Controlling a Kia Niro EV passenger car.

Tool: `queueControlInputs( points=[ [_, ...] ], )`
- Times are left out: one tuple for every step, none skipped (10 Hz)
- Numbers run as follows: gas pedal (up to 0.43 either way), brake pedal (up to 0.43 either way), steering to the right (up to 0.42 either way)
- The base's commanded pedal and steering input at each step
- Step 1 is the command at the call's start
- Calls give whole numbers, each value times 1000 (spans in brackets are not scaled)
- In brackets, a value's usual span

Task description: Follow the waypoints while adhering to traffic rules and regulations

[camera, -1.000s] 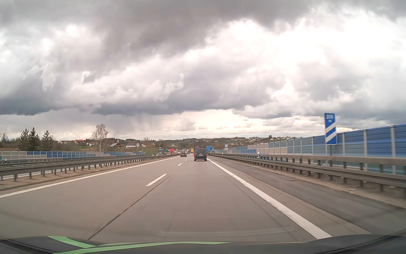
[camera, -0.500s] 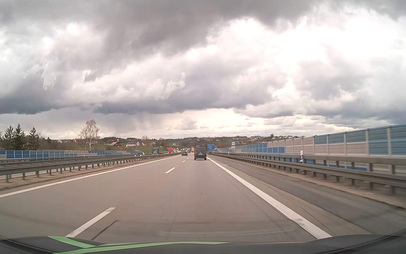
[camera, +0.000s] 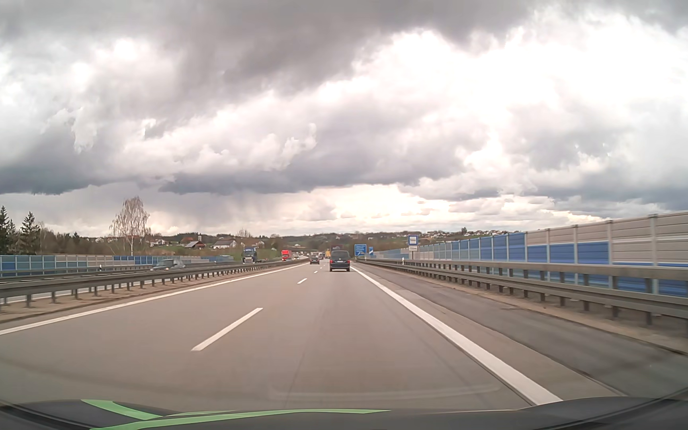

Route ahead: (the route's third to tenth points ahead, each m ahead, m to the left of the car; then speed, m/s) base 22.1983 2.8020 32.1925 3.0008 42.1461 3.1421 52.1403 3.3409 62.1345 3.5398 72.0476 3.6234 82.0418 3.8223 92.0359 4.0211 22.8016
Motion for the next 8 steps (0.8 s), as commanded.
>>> queueControlInputs(
  points=[
    [138, 0, -4],
    [138, 0, -4],
    [138, 0, -4],
    [138, 0, -4],
    [138, 0, -4],
    [138, 0, -4],
    [138, 0, -3],
    [138, 0, 0]
  ],
)
